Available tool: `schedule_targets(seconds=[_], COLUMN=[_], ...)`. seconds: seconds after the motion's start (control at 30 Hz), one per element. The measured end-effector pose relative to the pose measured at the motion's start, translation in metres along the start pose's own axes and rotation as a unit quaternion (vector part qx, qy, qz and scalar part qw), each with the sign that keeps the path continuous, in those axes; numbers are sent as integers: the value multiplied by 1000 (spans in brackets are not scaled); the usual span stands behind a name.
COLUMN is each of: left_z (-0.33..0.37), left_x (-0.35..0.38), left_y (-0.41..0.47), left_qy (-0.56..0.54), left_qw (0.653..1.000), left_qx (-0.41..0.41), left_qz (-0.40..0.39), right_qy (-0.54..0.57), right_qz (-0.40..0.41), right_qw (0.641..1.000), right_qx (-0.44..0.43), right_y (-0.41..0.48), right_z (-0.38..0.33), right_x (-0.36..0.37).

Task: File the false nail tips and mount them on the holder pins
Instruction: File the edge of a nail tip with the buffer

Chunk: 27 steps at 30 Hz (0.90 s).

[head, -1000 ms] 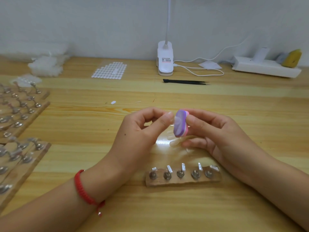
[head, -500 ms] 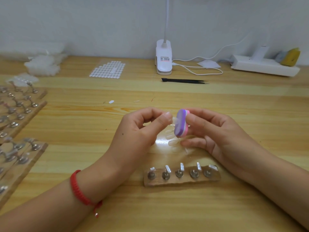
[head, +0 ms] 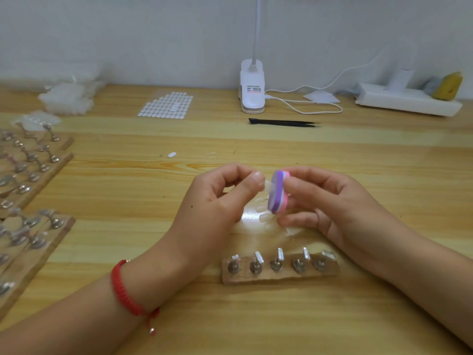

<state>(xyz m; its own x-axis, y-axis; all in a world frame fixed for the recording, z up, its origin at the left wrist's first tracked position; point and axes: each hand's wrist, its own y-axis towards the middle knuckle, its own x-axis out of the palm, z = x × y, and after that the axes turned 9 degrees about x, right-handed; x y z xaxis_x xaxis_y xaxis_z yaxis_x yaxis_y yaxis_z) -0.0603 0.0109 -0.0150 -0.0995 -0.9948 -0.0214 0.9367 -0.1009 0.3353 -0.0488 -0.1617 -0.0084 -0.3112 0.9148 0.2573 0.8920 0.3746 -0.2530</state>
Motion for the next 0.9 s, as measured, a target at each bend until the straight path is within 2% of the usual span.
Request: schedule_targets(seconds=[0.07,0.17,0.3,0.4,0.5,0.63,0.73,0.9], left_z=[0,-1,0,-1,-1,-1,0,0], left_x=[1,-1,0,-1,0,0,1,1], left_y=[0,0,-1,-1,-1,0,-1,-1], left_qy=[-2,-5,-2,-10,1,-11,-2,-6], left_qw=[1000,1000,999,1000,999,1000,999,999], left_qx=[3,3,12,7,11,7,17,16], left_qz=[-7,-6,-41,-15,-34,-16,-43,-29], right_qy=[21,-13,10,-6,-3,-18,-8,-20], right_qz=[14,-10,7,-28,-8,-44,-33,-47], right_qw=[1000,1000,1000,999,1000,998,999,998], right_qx=[-2,10,10,29,17,32,21,29], right_y=[0,0,1,-1,1,0,1,2], right_z=[0,0,-1,-2,-1,-3,-3,-2], right_x=[-1,0,-2,-2,-3,-2,-4,-4])
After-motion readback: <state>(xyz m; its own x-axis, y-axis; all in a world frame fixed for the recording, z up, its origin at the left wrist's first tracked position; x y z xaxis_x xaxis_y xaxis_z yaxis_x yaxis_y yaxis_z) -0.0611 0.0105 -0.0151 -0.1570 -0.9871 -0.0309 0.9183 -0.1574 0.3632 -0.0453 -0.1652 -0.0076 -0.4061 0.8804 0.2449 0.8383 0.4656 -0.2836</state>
